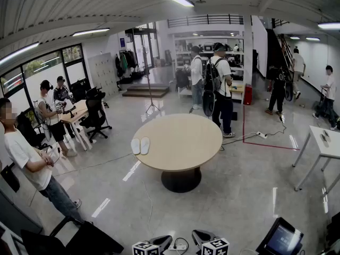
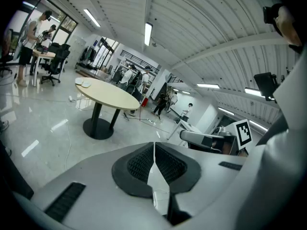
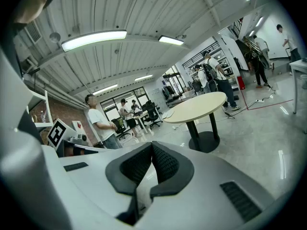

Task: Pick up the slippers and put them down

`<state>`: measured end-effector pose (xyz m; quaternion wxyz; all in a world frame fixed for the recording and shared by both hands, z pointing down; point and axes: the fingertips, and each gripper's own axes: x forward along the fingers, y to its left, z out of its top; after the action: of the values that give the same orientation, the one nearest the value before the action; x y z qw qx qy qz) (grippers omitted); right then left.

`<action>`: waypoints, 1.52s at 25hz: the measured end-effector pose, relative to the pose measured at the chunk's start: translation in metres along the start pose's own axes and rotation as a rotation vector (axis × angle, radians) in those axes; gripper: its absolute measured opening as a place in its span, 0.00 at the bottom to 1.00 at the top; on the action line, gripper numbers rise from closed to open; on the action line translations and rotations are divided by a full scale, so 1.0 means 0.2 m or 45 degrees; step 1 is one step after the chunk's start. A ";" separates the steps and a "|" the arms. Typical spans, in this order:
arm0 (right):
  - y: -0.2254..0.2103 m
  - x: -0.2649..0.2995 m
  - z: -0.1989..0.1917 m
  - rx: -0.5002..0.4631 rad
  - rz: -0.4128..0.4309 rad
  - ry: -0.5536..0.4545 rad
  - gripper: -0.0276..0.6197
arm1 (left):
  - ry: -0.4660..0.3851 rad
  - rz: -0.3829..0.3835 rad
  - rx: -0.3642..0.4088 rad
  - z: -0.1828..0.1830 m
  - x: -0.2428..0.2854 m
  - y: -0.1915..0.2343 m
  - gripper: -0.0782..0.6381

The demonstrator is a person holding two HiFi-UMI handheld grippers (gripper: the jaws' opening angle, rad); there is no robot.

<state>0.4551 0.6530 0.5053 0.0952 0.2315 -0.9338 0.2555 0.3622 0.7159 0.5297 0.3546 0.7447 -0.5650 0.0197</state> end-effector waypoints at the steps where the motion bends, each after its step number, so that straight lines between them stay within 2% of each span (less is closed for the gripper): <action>1: 0.01 0.01 -0.01 -0.003 0.002 0.001 0.07 | -0.002 0.002 -0.004 -0.01 -0.01 0.01 0.14; 14: 0.11 0.17 -0.01 0.033 0.104 0.013 0.07 | 0.006 0.102 -0.053 0.02 -0.10 0.15 0.14; 19: 0.19 0.21 -0.10 0.011 0.156 0.004 0.07 | -0.006 0.157 -0.073 -0.07 -0.20 0.20 0.14; 23: 0.10 0.44 0.04 -0.025 0.146 -0.033 0.07 | -0.051 0.178 -0.090 0.12 -0.09 0.43 0.14; 26: 0.09 0.65 0.12 -0.031 0.105 -0.047 0.07 | -0.054 0.130 -0.075 0.26 -0.04 0.60 0.14; 32: 0.19 1.00 0.19 -0.069 -0.002 0.014 0.07 | -0.105 0.046 -0.181 0.47 -0.08 0.98 0.14; 35: 0.26 1.22 0.24 -0.067 -0.049 0.034 0.07 | -0.111 0.014 -0.196 0.61 -0.11 1.19 0.14; 38: 0.35 1.44 0.28 -0.070 -0.085 0.051 0.07 | -0.113 -0.005 -0.169 0.74 -0.17 1.41 0.14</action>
<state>0.1660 0.5666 0.5128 0.1285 0.2548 -0.9301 0.2311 0.0546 0.6315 0.5477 0.3777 0.7208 -0.5789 -0.0516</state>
